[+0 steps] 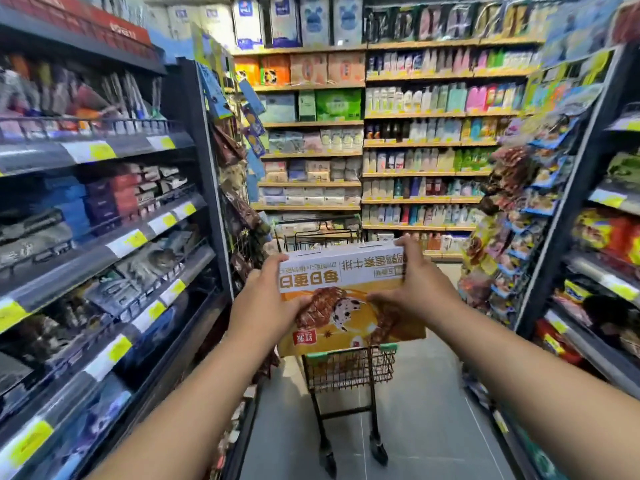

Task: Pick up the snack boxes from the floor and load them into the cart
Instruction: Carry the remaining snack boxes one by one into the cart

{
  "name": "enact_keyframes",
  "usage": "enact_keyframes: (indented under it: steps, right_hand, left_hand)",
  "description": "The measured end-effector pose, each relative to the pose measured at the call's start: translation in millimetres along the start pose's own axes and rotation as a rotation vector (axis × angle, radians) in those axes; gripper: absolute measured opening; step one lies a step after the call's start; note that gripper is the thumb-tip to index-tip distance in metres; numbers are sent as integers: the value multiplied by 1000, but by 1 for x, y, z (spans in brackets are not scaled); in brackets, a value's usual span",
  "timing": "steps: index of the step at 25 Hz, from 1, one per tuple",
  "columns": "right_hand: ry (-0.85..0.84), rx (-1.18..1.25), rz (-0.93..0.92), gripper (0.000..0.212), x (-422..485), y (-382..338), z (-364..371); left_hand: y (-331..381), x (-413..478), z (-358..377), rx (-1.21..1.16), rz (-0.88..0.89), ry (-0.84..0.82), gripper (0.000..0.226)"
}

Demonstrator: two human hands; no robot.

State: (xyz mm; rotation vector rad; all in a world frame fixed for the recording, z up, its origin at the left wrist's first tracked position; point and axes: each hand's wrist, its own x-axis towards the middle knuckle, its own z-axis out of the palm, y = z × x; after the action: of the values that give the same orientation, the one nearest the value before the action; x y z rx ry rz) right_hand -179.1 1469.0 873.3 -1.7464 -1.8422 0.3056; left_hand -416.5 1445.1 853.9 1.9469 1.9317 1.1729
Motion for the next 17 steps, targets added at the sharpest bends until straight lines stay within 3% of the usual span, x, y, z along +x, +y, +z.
enact_keyframes:
  steps: [8,17]
  right_hand:
    - [50,49,35,103,204,13,77]
    - [-72,76,4,99,405,75,194]
  left_hand:
    - [-67,196,85,-30,11,-17,64]
    - [-145,349,215,28,-101,-11,64]
